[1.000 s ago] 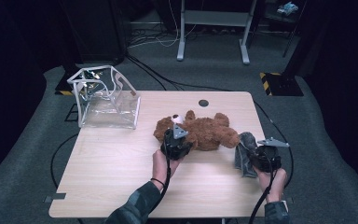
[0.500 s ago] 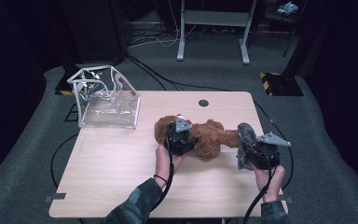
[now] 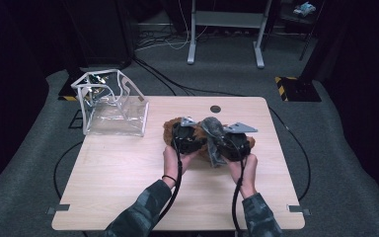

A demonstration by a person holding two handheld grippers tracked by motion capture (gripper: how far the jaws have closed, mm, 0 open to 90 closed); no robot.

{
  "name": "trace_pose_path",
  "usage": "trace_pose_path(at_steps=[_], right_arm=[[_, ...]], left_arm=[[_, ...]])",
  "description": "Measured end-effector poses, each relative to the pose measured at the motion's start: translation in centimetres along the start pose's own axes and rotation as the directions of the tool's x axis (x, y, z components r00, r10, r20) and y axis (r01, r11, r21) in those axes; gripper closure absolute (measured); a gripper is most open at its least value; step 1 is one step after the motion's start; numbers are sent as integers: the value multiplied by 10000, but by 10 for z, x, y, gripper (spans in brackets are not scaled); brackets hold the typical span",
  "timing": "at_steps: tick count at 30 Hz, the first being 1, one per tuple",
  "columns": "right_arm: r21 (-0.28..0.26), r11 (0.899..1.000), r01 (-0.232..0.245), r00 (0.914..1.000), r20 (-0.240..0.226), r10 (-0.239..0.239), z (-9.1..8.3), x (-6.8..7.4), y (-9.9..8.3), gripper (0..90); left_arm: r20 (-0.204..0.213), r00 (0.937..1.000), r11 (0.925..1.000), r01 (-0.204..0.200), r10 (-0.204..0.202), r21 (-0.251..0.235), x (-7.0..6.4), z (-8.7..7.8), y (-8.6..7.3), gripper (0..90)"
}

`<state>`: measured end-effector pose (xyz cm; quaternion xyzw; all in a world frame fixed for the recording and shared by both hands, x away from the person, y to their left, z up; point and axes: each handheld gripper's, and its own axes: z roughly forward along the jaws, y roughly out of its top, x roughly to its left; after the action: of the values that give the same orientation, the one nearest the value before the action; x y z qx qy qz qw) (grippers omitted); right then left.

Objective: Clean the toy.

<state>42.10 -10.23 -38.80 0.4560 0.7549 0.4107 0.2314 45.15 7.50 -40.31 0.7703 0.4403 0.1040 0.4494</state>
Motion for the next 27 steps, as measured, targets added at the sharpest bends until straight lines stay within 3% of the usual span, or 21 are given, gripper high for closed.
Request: trace_pose_path(at_steps=[1,2,5,7,11,12,13,17,18,19,21,22,25,27], right_arm=[[239,9997,-90,10000,10,90,17,1,-2,749],[289,9995,-133,9999,77,131,22,1,-3,749],[352,9990,-281,9995,175,275,28,-2,-5,749],[412,9991,-53,9988,497,32,29,-4,-7,750],[559,9984,-39,9922,1248,-31,27,-17,-12,751],[559,9984,-39,9922,1248,-31,27,-17,-12,751],[653,9979,3,9870,1604,-108,23,-26,-15,752],[727,9972,-191,9804,1968,44,20,-43,-20,752],[768,9966,-290,9760,2174,117,19,-48,-21,752],[761,9957,-526,9664,2552,316,18,-58,-25,753],[818,9943,-679,9596,2779,427,16,-70,-29,753],[818,9943,-679,9596,2779,427,16,-70,-29,753],[784,9934,-837,9409,3345,529,8,-81,-32,752],[708,9945,-778,9393,3395,494,5,-81,-31,752]], left_arm=[[-107,9999,10000,-41,42,64,2,0,-1,755],[-101,9999,10000,61,-60,63,3,0,-2,755],[-42,9999,9999,130,-130,28,8,-2,-3,755],[0,9999,9998,170,-170,-54,8,-4,-4,755],[112,9997,9995,200,-197,-227,7,-7,-4,755],[112,9997,9995,200,-197,-227,7,-7,-4,755],[188,9996,9994,204,-199,-262,7,-9,-4,755],[262,9995,9992,201,-192,-333,6,-13,-5,755],[276,9995,9993,189,-180,-331,6,-14,-5,755],[244,9996,9994,134,-126,-315,5,-15,-6,755],[263,9995,9993,170,-161,-339,5,-15,-7,755],[263,9995,9993,170,-161,-339,5,-15,-7,755],[196,9997,9994,164,-158,-289,7,-14,-7,754],[141,9998,9997,129,-126,-187,8,-14,-7,754]])
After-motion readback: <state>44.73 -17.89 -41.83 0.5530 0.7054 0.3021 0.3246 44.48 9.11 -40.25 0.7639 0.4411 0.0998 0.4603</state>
